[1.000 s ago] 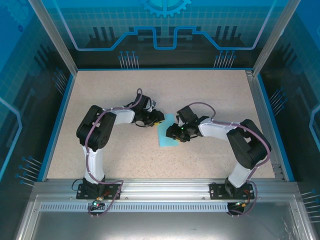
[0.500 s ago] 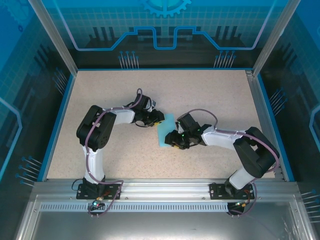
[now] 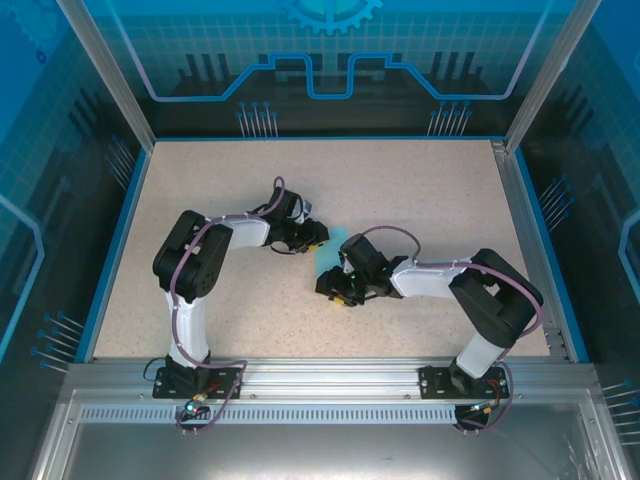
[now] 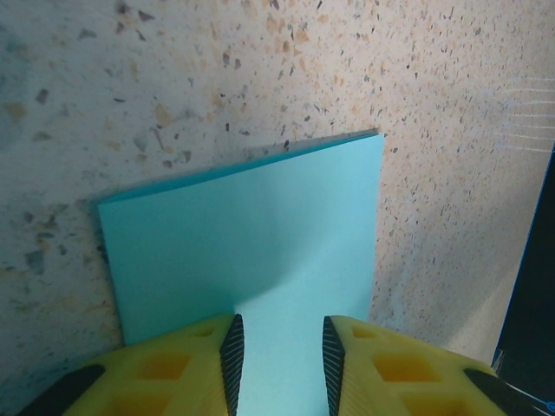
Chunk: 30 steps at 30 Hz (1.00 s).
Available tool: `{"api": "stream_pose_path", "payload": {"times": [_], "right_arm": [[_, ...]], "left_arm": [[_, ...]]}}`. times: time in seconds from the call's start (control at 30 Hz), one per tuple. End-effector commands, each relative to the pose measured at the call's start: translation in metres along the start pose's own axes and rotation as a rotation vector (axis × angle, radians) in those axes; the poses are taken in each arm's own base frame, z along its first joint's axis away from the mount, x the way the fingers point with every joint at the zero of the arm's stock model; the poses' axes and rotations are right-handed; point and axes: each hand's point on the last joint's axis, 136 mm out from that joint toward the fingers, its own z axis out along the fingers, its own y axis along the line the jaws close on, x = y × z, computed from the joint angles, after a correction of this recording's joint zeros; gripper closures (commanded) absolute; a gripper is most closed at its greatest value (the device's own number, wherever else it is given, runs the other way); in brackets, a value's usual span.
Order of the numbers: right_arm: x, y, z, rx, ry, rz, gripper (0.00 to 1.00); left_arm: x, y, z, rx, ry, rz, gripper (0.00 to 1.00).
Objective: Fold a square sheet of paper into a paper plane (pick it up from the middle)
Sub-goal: Third fold the triangle at the center of the table.
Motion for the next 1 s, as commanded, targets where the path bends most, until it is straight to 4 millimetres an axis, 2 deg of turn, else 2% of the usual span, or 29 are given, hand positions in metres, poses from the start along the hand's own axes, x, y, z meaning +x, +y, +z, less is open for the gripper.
{"api": "stream_pose_path", "payload": {"times": [0.0,0.13,0.23,0.47,0.73,0.97], "right_arm": [[-0.005,-0.004,0.007,0.008,-0.035,0.033,0.52],[-0.011,-0.01,0.009,0.026,-0.072,0.062,0.52],[-0.016,-0.007,0.006,0.014,-0.103,0.068,0.52],[-0.032,-0.01,-0.012,0.046,-0.222,0.063,0.49],[-0.047,-0.014,-0.021,0.073,-0.25,0.023,0.46],[-0.056,-0.018,-0.034,0.117,-0.28,-0.013,0.36]], "left_arm": [[0.021,0.04,0.004,-0.125,0.059,-0.073,0.65],[0.021,0.039,0.004,-0.124,0.056,-0.072,0.65],[0.021,0.039,0.004,-0.124,0.056,-0.073,0.66],[0.021,0.04,0.004,-0.126,0.056,-0.075,0.65],[0.021,0.038,0.003,-0.123,0.055,-0.072,0.65],[0.02,0.037,0.002,-0.12,0.053,-0.072,0.65]]}}
